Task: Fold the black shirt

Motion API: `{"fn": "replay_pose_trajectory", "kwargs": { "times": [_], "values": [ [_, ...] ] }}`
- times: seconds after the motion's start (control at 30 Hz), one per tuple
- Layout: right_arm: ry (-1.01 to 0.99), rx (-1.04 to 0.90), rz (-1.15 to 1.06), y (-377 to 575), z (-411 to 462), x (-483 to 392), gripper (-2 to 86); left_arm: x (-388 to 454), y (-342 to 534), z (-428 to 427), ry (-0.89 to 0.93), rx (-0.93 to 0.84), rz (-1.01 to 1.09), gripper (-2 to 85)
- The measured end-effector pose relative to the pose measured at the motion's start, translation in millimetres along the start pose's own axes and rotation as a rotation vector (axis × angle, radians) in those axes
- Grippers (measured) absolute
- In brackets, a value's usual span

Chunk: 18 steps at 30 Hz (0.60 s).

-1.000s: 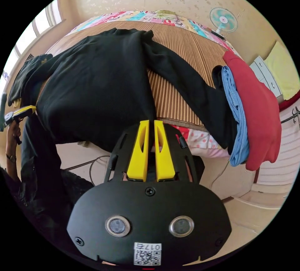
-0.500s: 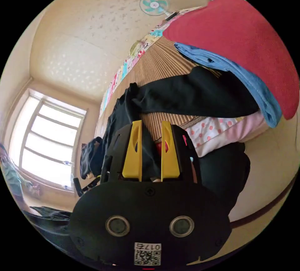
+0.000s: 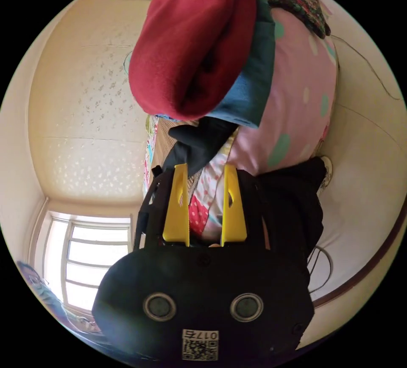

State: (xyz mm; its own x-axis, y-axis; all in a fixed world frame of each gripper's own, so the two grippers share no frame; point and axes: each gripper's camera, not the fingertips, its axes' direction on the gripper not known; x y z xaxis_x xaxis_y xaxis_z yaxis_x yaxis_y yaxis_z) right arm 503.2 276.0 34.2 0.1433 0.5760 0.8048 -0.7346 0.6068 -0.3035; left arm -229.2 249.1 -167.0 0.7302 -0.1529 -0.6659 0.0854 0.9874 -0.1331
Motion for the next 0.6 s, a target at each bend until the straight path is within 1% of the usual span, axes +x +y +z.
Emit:
{"fn": "replay_pose_trajectory", "kwargs": {
  "times": [0.17,0.23,0.3,0.33,0.37,0.43,0.47,0.53,0.6],
  "values": [
    [-0.009,0.023,0.017,-7,2,2,10.6,-10,10,-6,-0.011,0.001,-0.017,1.4],
    [0.013,0.045,0.014,-3,1,-5,7.9,-15,13,-9,-0.011,-0.002,-0.027,0.9],
    [0.086,0.054,-0.024,5,-5,-24,5.2,-20,16,-12,-0.016,0.001,-0.039,0.2],
    [0.09,0.051,-0.059,7,-6,-32,4.8,-21,17,-13,-0.018,0.003,-0.041,0.0],
    [0.071,0.051,-0.149,13,-11,-50,4.2,-23,18,-15,-0.018,0.006,-0.045,-0.3],
    [0.17,0.049,-0.246,21,-16,-80,3.6,-25,20,-15,-0.015,0.005,-0.051,-0.6],
    [0.181,0.051,-0.322,25,-19,-99,3.3,-27,20,-15,-0.012,0.002,-0.054,-0.7],
    [0.114,0.047,-0.413,29,-24,-126,3.2,-28,20,-14,-0.008,-0.001,-0.054,-0.8],
    [0.021,0.012,-0.553,30,-21,-167,3.1,-28,20,-13,-0.005,-0.002,-0.047,-0.9]
  ]
}}
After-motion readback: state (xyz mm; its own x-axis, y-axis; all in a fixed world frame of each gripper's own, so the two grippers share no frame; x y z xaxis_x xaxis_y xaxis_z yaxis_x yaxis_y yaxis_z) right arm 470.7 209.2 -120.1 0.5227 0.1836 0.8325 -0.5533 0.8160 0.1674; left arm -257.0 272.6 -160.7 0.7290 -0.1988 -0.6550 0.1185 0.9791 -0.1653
